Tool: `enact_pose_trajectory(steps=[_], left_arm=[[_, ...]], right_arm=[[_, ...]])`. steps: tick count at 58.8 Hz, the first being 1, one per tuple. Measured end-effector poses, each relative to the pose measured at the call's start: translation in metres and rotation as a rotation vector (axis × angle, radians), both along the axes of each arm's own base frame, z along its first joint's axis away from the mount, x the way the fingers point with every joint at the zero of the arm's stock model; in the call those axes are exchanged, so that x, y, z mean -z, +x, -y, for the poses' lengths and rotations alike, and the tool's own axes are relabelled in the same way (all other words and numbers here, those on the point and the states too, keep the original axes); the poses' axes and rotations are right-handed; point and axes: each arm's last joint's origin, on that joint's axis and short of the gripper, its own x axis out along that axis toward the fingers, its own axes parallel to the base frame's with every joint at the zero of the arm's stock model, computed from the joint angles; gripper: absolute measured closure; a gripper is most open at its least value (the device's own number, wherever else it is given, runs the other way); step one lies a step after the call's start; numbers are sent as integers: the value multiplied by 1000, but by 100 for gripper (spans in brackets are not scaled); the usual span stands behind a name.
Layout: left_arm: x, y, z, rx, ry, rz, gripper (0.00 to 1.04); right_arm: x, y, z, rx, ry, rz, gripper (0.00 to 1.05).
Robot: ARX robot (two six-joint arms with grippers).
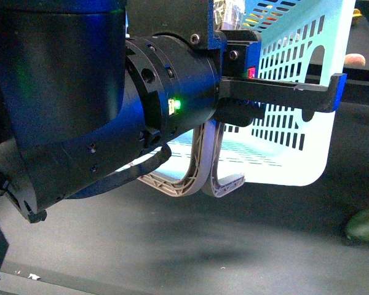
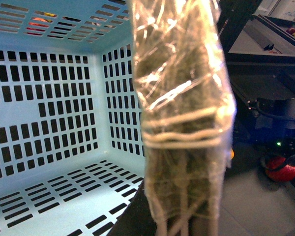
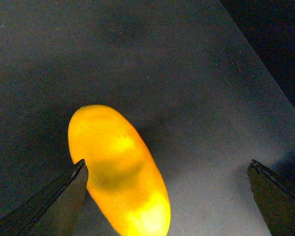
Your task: Pick mango with right arm and hold basket with left
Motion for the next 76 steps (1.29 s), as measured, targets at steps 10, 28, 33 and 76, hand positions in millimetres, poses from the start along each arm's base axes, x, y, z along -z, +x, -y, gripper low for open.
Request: enact_pose_trajectory(steps=[10,28,33,76], left_arm=[[0,0,0,-1,0,0,100],[0,0,0,-2,0,0,100],[0,0,0,-2,0,0,100],[0,0,0,-1,0,0,100]], right_arm=[[9,12,4,8,-3,-7,8],[24,19,5,35,-28,-35,8],[26,22,5,38,-44,-36,8],[39,38,-32,-25,25,35,8]])
